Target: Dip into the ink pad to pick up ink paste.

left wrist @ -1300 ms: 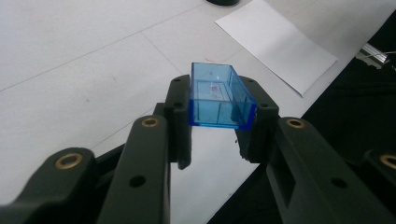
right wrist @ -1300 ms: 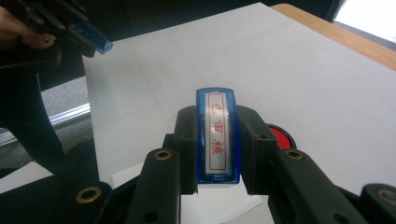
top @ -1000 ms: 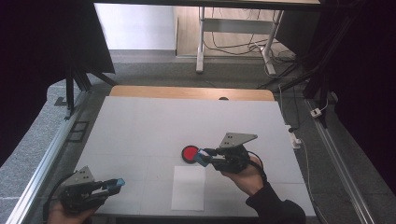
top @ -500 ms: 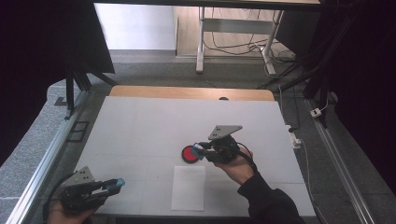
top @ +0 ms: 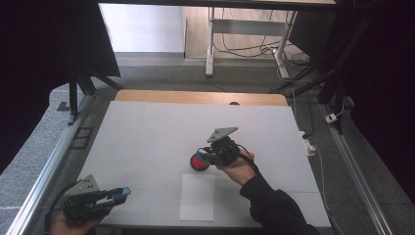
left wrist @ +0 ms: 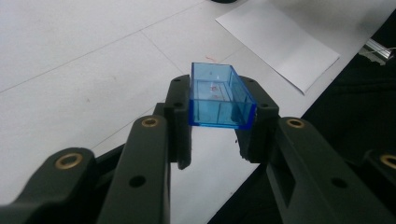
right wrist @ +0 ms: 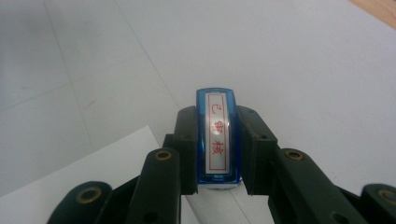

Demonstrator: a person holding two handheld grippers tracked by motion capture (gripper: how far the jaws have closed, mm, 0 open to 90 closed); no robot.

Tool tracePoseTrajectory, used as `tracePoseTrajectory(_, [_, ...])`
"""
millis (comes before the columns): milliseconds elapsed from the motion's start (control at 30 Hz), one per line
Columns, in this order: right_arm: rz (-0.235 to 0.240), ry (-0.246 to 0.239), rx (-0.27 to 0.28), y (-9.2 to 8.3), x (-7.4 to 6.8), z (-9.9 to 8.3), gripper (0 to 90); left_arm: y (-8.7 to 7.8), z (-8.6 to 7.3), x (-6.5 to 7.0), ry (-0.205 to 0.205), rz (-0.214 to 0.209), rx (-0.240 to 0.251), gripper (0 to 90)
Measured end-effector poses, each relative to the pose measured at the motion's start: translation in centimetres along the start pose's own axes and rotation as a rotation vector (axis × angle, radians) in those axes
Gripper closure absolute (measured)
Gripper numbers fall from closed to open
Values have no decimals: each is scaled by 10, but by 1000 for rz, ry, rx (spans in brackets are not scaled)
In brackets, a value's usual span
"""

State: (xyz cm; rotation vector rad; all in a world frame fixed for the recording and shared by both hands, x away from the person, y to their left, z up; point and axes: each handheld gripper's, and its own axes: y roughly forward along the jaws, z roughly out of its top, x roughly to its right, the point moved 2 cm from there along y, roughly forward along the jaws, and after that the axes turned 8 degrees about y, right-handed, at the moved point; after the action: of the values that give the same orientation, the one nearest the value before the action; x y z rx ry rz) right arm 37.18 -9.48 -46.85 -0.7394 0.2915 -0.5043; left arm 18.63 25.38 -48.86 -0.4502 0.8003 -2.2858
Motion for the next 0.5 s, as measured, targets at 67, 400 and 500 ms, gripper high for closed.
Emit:
tracePoseTrajectory(67, [-5,0,-10,4,1,0,713,0,0,0,0,-1,1,681])
tracePoseTrajectory(400, [-21,-16,-51,21,6,-1,713,-1,-1,-1,-8,-2,7,682])
tracePoseTrajectory(500, [-22,-13,-60,24,8,-1,713,-1,-1,-1,-10,-1,9,682])
